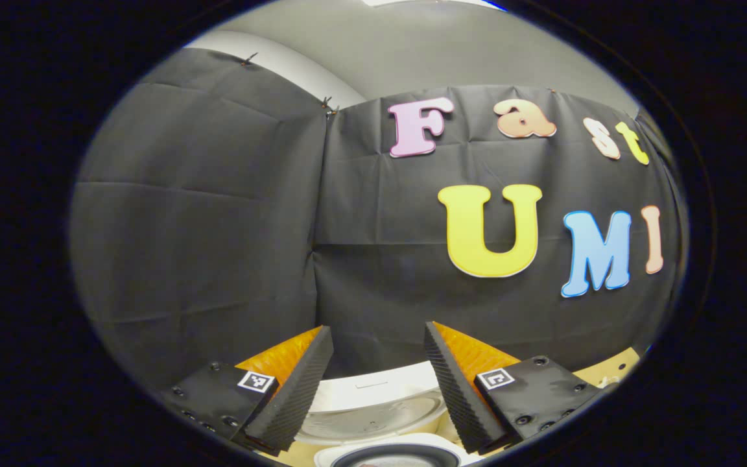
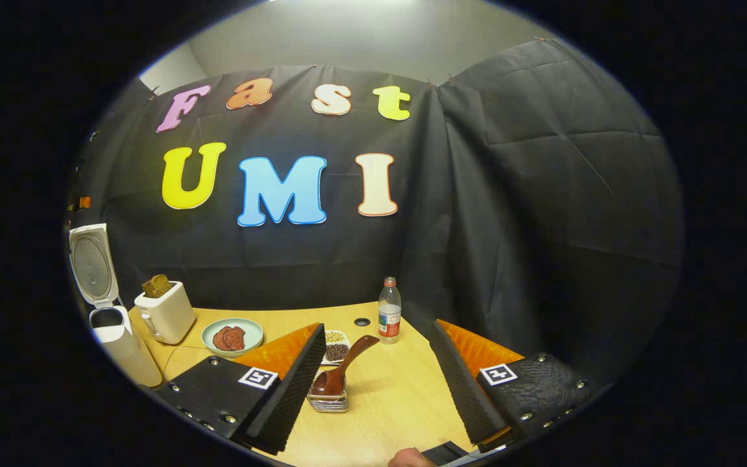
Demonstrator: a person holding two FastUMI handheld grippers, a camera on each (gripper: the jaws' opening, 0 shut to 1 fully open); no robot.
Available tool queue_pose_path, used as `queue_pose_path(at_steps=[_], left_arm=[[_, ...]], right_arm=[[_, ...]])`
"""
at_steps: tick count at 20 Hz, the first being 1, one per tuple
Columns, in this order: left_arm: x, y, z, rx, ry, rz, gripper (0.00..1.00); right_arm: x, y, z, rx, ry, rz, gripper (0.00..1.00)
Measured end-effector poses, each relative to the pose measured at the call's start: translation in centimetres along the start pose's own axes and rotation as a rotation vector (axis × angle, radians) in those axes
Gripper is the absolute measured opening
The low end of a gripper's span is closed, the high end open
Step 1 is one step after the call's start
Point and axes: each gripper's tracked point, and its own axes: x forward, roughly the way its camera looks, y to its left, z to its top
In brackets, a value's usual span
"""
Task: Close the left gripper, press the button to open the rice cooker; take a wooden spoon from the chopstick holder with the right hand, scoop a spoonful of rice and pour it into the rice cooker, then put the wooden spoon back into the chopstick holder.
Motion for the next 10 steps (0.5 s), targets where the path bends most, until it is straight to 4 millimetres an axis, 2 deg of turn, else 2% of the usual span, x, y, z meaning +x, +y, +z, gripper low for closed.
queue_pose_path(at_steps=[3,4,6,7,8,9,10], left_arm=[[1.6,1.0,-2.3,0.021,0.076,0.027,0.95],[1.8,1.3,-3.2,0.027,0.103,0.034,1.0],[2.2,1.5,-4.9,0.013,0.159,0.042,0.95],[2.2,1.6,-4.2,0.004,0.131,0.041,0.95],[2.2,1.4,-4.6,-0.014,0.144,0.039,1.0],[2.2,1.5,-4.7,-0.013,0.143,0.036,0.94],[2.0,1.5,-4.6,-0.01,0.149,0.033,0.97]], right_arm=[[-0.5,0.2,-0.3,-0.007,0.002,0.0,0.98],[-0.6,0.2,-0.4,-0.012,0.003,0.002,0.98],[-0.6,0.5,-0.6,-0.017,0.008,0.012,0.98],[-0.5,0.6,-0.6,-0.019,0.009,0.018,0.98],[-0.4,0.7,-0.4,-0.019,0.008,0.027,0.98],[-0.3,0.8,-0.3,-0.021,0.005,0.035,0.98],[-0.1,1.0,-0.1,-0.024,0.0,0.046,0.98]])
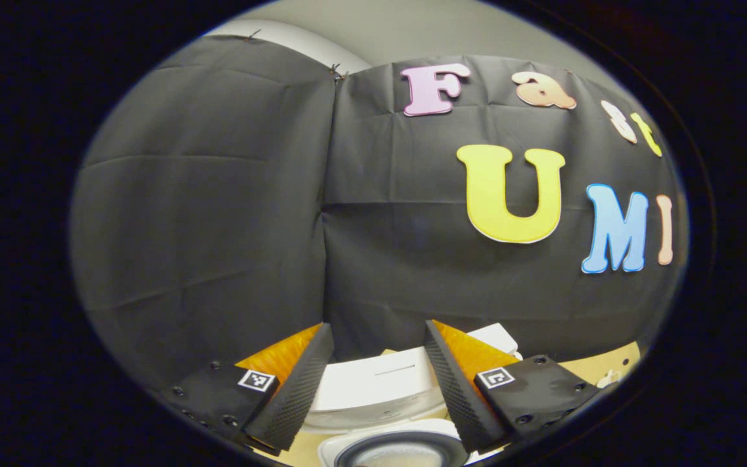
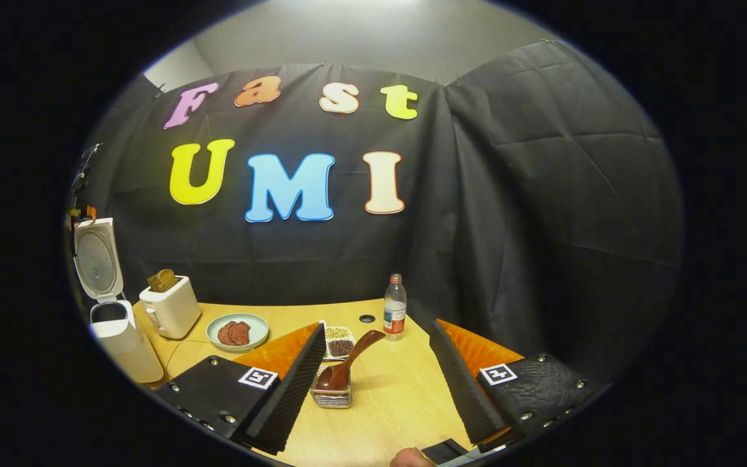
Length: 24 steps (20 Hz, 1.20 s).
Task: Close the left gripper, press the button to open the rice cooker; take a wooden spoon from the chopstick holder with the right hand, scoop a spoonful of rice and pour it into the rice cooker, then put the wooden spoon back into the chopstick holder.
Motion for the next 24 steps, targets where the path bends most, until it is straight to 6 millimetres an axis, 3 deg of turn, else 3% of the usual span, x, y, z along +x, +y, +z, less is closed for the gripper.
queue_pose_path(at_steps=[1,4,8,12,24], left_arm=[[-0.2,-0.1,0.1,-0.003,0.004,-0.005,0.94],[-1.3,-0.6,0.1,-0.002,0.006,-0.013,0.98],[-6.3,-2.2,-2.4,0.017,0.005,-0.022,0.98],[-9.0,-3.5,-4.2,0.02,0.017,-0.033,0.98],[-15.7,-6.7,-13.1,0.042,0.097,-0.074,1.0]], right_arm=[[0.2,0.1,0.1,-0.005,-0.003,0.01,0.98],[1.1,0.5,0.4,-0.005,-0.001,0.048,0.98],[2.2,0.9,1.2,-0.01,-0.013,0.102,0.98],[3.0,1.3,1.8,-0.014,-0.025,0.145,0.98],[3.6,2.8,1.6,-0.031,-0.017,0.247,0.98]])
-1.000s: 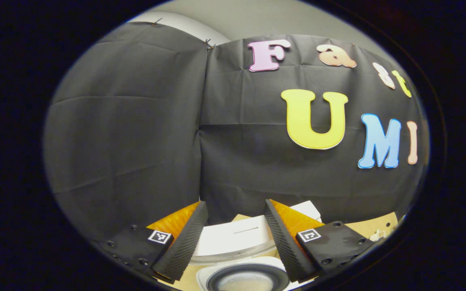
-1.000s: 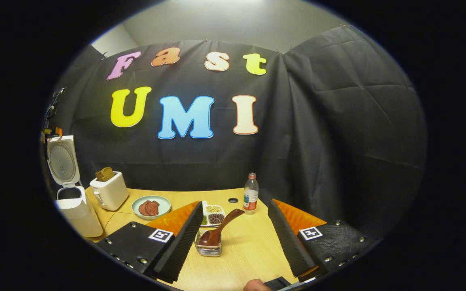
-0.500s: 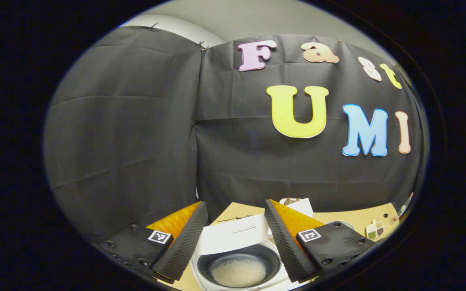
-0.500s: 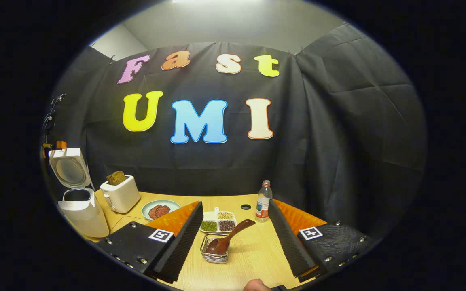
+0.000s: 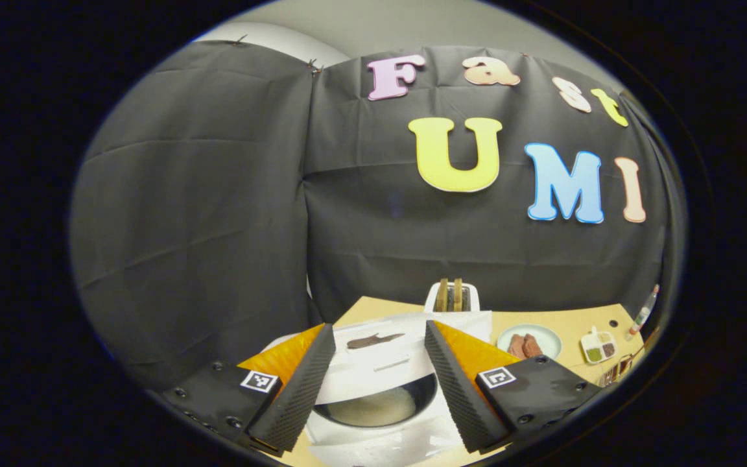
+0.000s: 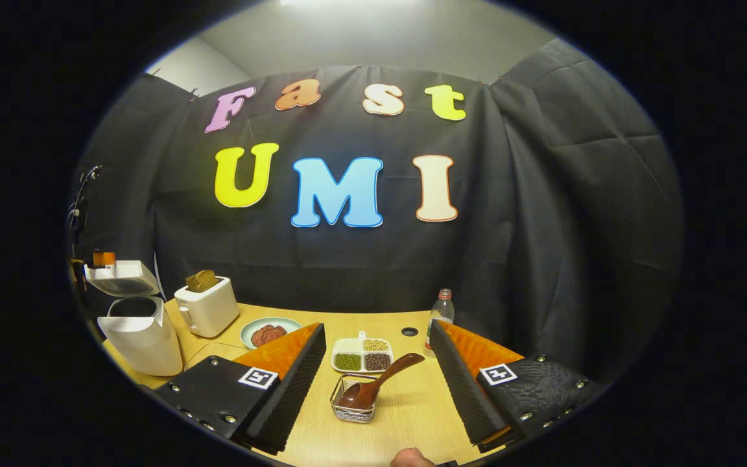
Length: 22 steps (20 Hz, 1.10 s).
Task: Close the left gripper, press the button to open the rice cooker; take a wooden spoon from the chopstick holder with the right hand, scoop a spoonful of rice and pour it into the rice cooker, then put the wooden spoon back into the chopstick holder.
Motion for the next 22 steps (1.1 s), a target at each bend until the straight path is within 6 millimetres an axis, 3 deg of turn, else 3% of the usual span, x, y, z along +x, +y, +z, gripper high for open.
queue_pose_path(at_steps=[8,9,13,15,16,22], left_arm=[[-1.7,-1.2,-5.4,-0.017,0.082,-0.018,0.97],[-1.7,-1.3,-6.2,-0.012,0.094,-0.018,0.92],[-1.5,-1.8,-9.0,-0.004,0.157,-0.03,1.0],[-1.5,-2.0,-10.3,0.006,0.183,-0.037,0.93],[-1.2,-1.9,-10.7,0.007,0.195,-0.034,0.99],[-0.7,-1.9,-12.0,0.01,0.208,-0.035,1.0]], right_arm=[[-0.4,-0.3,-0.2,-0.011,0.003,0.007,0.98],[-0.5,-0.4,-0.2,-0.011,0.004,0.006,0.98],[-0.8,-0.3,-0.4,-0.014,0.008,0.001,0.98],[-0.7,-0.4,-0.6,-0.016,0.013,0.0,0.98],[-0.6,-0.4,-0.7,-0.017,0.016,-0.002,0.98],[-0.5,-0.3,-1.0,-0.016,0.019,-0.013,0.98]])
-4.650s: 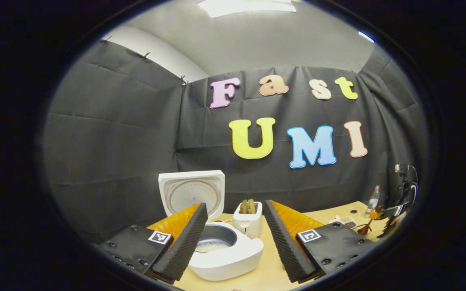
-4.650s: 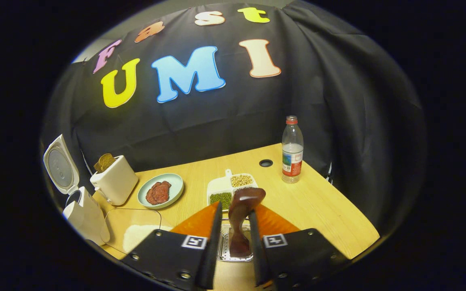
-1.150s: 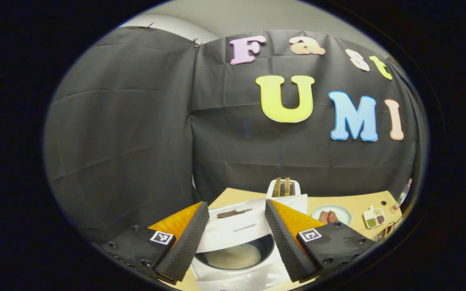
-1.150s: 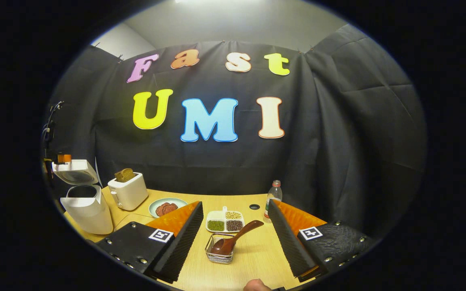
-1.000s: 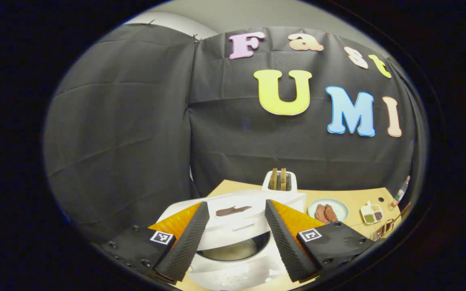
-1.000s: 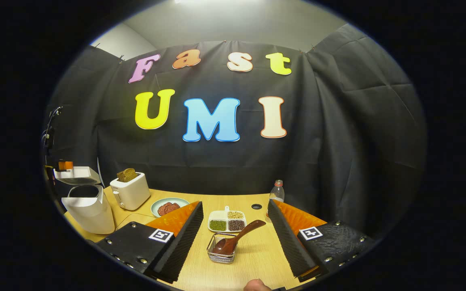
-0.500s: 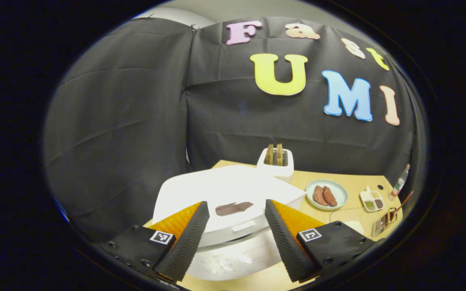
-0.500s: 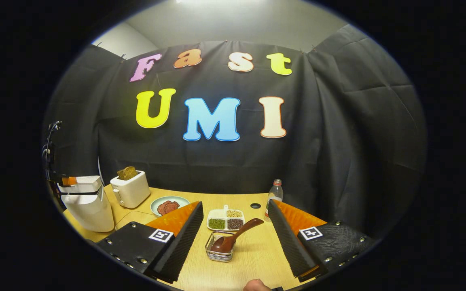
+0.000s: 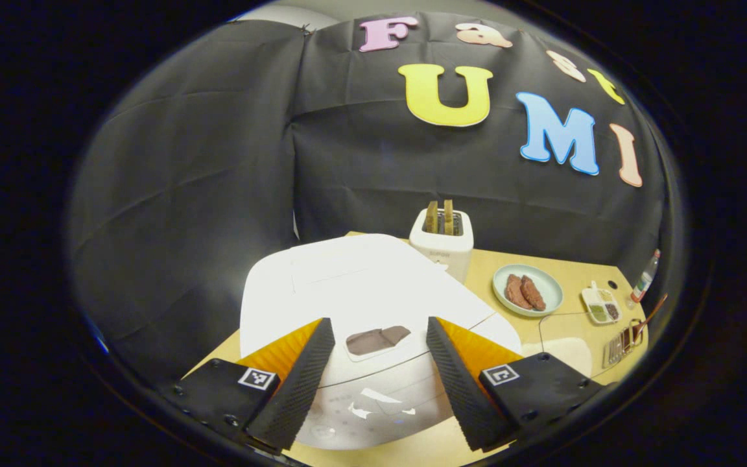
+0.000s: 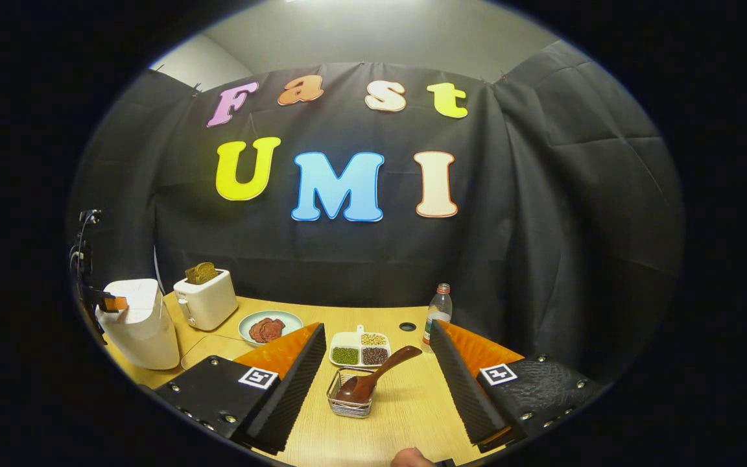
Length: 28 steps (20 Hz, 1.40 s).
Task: Close the left gripper, press the button to open the rice cooker; take a wooden spoon from the chopstick holder with the right hand, scoop a spoonful of rice and pour it into the rice cooker, then put the wooden spoon back into the chopstick holder.
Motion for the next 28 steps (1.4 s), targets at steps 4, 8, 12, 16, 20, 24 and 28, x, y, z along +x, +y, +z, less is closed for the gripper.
queue_pose_path(at_steps=[4,8,12,16,20,24,28], left_arm=[[-0.3,-0.1,0.4,0.009,-0.044,-0.01,1.0],[-2.0,-0.3,2.6,-0.002,-0.116,-0.037,1.0],[-7.8,-2.1,10.7,0.073,-0.339,-0.092,0.99],[-13.9,-4.9,16.0,0.056,-0.488,-0.158,1.0],[-18.4,-6.8,17.2,0.036,-0.566,-0.214,0.95],[-21.6,-8.2,15.6,0.015,-0.596,-0.252,1.0],[-23.7,-9.8,13.2,-0.07,-0.589,-0.313,1.0]], right_arm=[[-0.2,0.9,-0.1,0.02,0.004,0.009,0.98],[-0.4,1.6,1.9,0.019,-0.029,0.019,0.98],[-1.1,3.0,4.8,0.036,-0.08,0.046,0.98],[-2.5,4.7,7.4,0.028,-0.141,0.066,0.98],[-4.4,5.4,9.1,0.013,-0.208,0.05,0.98],[-6.3,6.3,9.2,-0.007,-0.25,0.051,0.97],[-7.7,6.9,7.9,0.027,-0.253,0.06,0.97]])
